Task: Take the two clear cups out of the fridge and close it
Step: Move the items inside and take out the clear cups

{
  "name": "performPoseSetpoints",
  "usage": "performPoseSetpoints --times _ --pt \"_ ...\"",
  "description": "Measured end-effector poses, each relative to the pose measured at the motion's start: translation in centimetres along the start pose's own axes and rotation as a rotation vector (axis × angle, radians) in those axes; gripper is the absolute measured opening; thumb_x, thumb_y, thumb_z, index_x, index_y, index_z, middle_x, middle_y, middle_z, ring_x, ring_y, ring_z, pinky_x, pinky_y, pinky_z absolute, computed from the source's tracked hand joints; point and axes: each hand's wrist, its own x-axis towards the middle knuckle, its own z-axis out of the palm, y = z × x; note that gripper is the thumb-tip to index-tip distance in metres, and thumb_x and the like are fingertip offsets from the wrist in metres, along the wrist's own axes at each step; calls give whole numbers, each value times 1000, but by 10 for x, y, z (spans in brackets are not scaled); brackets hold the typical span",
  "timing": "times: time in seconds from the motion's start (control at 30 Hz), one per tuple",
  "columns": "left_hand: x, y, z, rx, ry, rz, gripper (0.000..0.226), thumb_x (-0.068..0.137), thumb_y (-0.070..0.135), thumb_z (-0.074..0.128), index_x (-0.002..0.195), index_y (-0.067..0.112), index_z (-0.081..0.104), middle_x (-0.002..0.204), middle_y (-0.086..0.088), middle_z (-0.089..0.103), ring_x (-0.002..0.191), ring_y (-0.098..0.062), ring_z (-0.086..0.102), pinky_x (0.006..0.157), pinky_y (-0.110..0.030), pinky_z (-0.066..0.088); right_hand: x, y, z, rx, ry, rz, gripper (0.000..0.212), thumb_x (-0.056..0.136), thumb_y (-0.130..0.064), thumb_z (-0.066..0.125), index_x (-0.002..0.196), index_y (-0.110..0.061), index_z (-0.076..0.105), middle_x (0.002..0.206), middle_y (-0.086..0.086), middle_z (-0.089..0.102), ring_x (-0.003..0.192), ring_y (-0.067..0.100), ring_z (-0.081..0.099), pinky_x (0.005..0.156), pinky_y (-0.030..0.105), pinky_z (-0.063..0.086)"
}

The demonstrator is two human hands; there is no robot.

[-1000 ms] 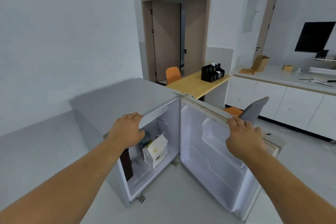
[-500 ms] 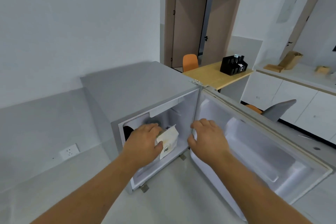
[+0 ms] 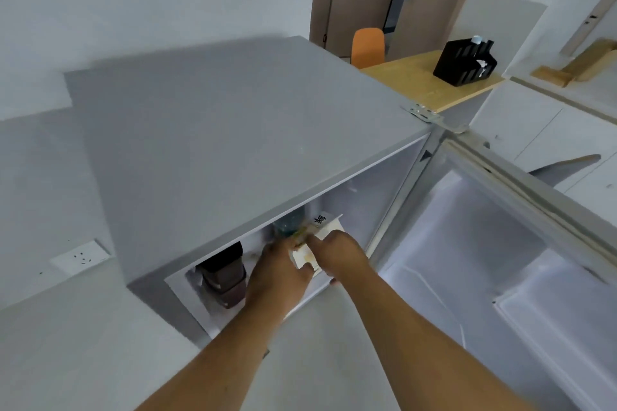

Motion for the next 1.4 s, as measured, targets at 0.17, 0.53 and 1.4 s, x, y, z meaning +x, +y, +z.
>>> performPoseSetpoints --times 0.17,0.53,1.4 --pt "25 -12 17 21 -55 -57 18 83 38 70 84 31 53 81 16 60 84 -14 62 63 -22 42 37 1 9 223 -88 111 17 95 -35 58 104 -21 58 90 6 68 75 24 73 56 37 65" --pt "43 8 58 101 -351 251 53 93 51 61 142 33 53 139 6 64 124 -14 60 100 -25 48 93 18 -27 -292 173 -228 31 102 -19 47 131 -13 56 115 16 59 85 35 60 64 27 40" --pt "76 17 8 -454 324 -356 27 91 27 57 111 16 71 118 -11 73 110 -35 65 96 -44 52 71 -10 -7 396 -23 -132 46 94 -13 45 134 -23 66 130 12 70 109 31 69 94 48 59"
